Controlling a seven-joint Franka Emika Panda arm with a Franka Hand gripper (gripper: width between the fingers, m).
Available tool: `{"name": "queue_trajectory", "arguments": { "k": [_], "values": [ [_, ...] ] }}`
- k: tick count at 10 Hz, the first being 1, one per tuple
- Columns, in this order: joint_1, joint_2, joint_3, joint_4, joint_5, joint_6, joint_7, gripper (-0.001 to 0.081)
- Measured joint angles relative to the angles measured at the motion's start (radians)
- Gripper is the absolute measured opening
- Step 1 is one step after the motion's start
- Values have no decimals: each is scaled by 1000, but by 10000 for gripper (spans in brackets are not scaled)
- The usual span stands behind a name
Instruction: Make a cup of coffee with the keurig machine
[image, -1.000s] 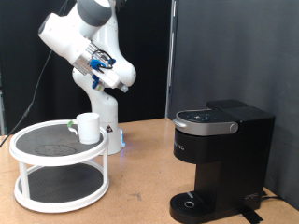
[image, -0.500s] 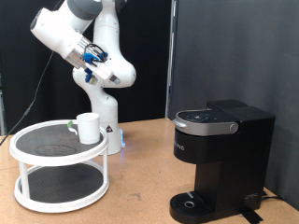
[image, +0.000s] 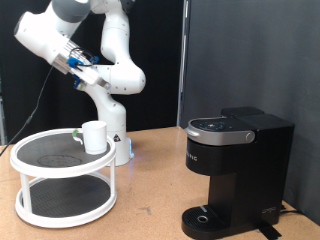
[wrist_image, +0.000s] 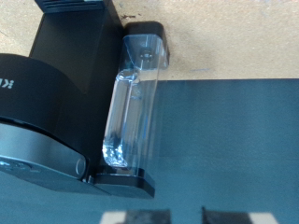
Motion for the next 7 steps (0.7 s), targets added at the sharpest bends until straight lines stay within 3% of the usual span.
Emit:
{"name": "queue_trajectory", "arguments": {
  "k": [3, 5, 7],
  "values": [
    [-24, 0, -68, 30, -54, -52, -26, 0],
    [-37, 5, -81, 40, -56, -31, -14, 0],
    [-38, 36, -72, 76, -117, -32, 10, 0]
  ]
}}
